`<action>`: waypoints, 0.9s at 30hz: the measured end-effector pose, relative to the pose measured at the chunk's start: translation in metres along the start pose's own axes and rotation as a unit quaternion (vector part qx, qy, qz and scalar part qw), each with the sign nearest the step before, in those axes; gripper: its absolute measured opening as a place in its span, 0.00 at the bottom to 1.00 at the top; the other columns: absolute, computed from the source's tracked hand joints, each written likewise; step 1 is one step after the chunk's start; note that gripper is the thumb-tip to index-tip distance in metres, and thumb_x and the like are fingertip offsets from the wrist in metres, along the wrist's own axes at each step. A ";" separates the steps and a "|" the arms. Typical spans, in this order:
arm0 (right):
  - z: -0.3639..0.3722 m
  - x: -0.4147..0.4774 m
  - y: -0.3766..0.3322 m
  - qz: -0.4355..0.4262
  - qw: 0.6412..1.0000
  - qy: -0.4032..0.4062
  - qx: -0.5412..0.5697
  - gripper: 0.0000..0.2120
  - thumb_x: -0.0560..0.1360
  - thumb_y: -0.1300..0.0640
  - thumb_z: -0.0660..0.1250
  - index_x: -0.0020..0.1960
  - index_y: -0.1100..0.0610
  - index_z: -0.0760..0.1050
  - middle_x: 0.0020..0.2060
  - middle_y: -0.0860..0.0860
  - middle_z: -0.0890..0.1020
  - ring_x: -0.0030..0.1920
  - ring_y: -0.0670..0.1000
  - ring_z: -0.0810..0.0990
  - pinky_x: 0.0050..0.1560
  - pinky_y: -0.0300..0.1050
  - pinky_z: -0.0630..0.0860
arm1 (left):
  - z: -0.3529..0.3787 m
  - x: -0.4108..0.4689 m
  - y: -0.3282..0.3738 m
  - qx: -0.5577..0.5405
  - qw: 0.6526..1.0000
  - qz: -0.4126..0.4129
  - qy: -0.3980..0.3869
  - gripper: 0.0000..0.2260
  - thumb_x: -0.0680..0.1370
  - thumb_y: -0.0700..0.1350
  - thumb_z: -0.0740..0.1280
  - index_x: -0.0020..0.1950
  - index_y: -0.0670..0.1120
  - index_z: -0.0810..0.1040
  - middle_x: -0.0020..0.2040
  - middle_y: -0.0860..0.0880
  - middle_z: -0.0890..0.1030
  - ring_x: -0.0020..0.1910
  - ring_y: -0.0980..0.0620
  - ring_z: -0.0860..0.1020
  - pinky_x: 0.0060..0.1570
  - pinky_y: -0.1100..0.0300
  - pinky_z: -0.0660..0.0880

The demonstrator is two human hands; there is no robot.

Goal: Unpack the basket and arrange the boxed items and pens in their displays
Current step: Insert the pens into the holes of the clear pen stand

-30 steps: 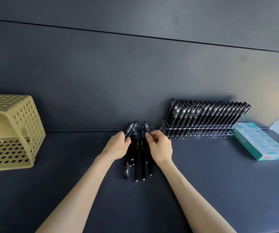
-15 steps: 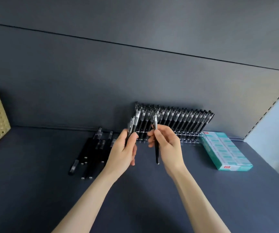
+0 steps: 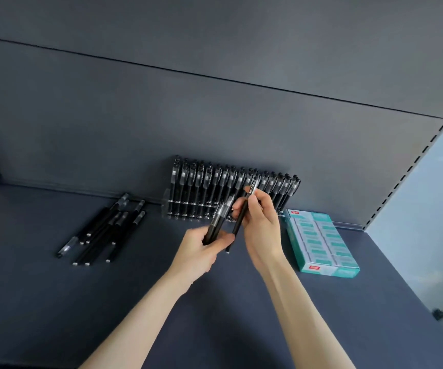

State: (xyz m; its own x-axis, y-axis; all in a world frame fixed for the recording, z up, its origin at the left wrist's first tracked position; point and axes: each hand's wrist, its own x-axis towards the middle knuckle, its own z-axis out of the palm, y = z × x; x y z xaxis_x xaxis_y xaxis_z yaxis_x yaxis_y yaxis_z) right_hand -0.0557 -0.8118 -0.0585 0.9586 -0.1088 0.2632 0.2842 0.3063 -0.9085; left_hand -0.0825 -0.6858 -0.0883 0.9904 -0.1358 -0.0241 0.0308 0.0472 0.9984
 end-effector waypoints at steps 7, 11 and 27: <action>0.002 0.009 0.001 0.001 0.994 0.020 -0.105 0.05 0.80 0.54 0.60 0.49 0.55 0.73 0.35 0.44 0.79 0.38 0.42 0.76 0.43 0.32 0.74 | -0.014 0.014 -0.003 0.073 0.997 0.038 0.012 0.09 0.74 0.45 0.72 0.37 0.41 0.78 0.24 0.53 0.68 0.22 0.56 0.63 0.22 0.66 0.60; 0.003 0.022 -0.001 -0.072 0.971 0.031 -0.228 0.08 0.79 0.56 0.62 0.46 0.59 0.74 0.34 0.52 0.75 0.35 0.49 0.72 0.41 0.41 0.71 | -0.029 0.023 -0.003 0.096 0.993 0.058 0.044 0.09 0.73 0.47 0.72 0.37 0.44 0.78 0.24 0.57 0.70 0.23 0.59 0.65 0.24 0.70 0.62; 0.034 0.064 0.012 -0.236 0.900 0.091 -0.355 0.12 0.77 0.60 0.65 0.60 0.53 0.71 0.39 0.40 0.77 0.39 0.39 0.77 0.44 0.29 0.72 | -0.046 0.034 -0.019 0.029 0.980 0.129 0.147 0.16 0.81 0.50 0.59 0.49 0.36 0.72 0.28 0.47 0.64 0.27 0.52 0.60 0.24 0.63 0.60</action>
State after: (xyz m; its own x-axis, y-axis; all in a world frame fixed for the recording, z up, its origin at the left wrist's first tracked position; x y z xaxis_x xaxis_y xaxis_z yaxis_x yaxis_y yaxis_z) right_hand 0.0093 -0.7829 -0.0415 0.6968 -0.2408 0.6756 0.5138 -0.4897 -0.7044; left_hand -0.0430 -0.6462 -0.1101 0.9607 0.1646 0.2235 -0.2243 -0.0140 0.9744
